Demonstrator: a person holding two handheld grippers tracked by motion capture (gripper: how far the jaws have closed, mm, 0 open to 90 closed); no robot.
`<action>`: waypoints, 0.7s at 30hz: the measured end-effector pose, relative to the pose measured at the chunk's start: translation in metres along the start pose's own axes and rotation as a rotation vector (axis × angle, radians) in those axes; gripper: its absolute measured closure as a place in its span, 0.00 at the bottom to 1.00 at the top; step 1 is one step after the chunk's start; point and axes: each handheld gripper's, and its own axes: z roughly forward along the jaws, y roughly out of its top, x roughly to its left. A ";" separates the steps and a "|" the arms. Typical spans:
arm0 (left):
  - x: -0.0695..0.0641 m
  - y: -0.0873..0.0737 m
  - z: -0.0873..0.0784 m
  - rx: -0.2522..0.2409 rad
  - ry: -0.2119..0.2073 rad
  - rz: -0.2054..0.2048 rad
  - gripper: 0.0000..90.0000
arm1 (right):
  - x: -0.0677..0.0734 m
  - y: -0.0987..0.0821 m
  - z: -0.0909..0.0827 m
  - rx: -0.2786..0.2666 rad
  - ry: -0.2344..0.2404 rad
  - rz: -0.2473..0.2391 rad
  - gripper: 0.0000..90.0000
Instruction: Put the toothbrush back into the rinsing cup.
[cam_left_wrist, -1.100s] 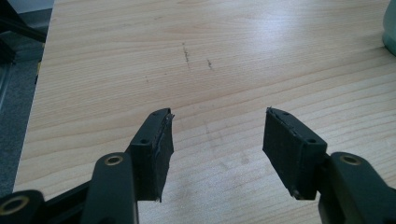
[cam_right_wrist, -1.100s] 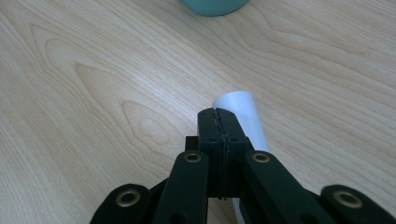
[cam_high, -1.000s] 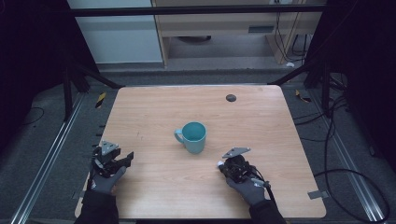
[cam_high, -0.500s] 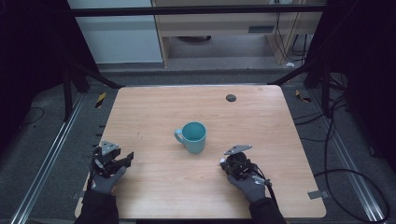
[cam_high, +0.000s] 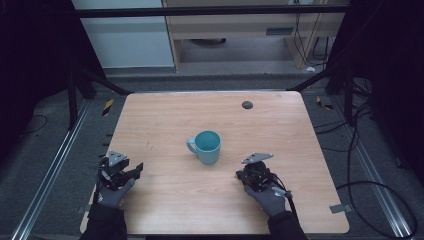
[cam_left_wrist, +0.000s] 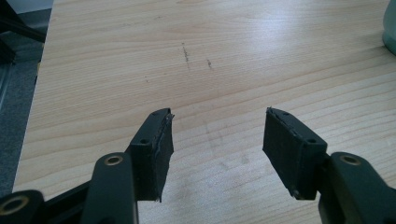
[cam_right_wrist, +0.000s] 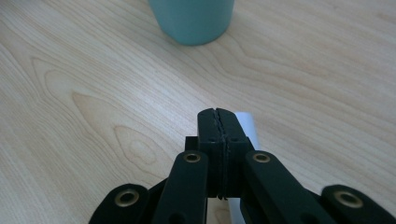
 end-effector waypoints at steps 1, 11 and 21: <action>0.000 0.000 0.000 0.000 0.000 0.000 0.47 | -0.002 0.002 -0.003 -0.013 0.001 -0.005 1.00; 0.000 0.000 0.001 0.003 0.001 0.000 0.46 | -0.011 0.004 0.004 0.020 0.049 -0.034 1.00; 0.000 0.000 0.001 0.003 0.001 0.001 0.46 | -0.005 0.002 0.015 0.068 0.063 -0.045 1.00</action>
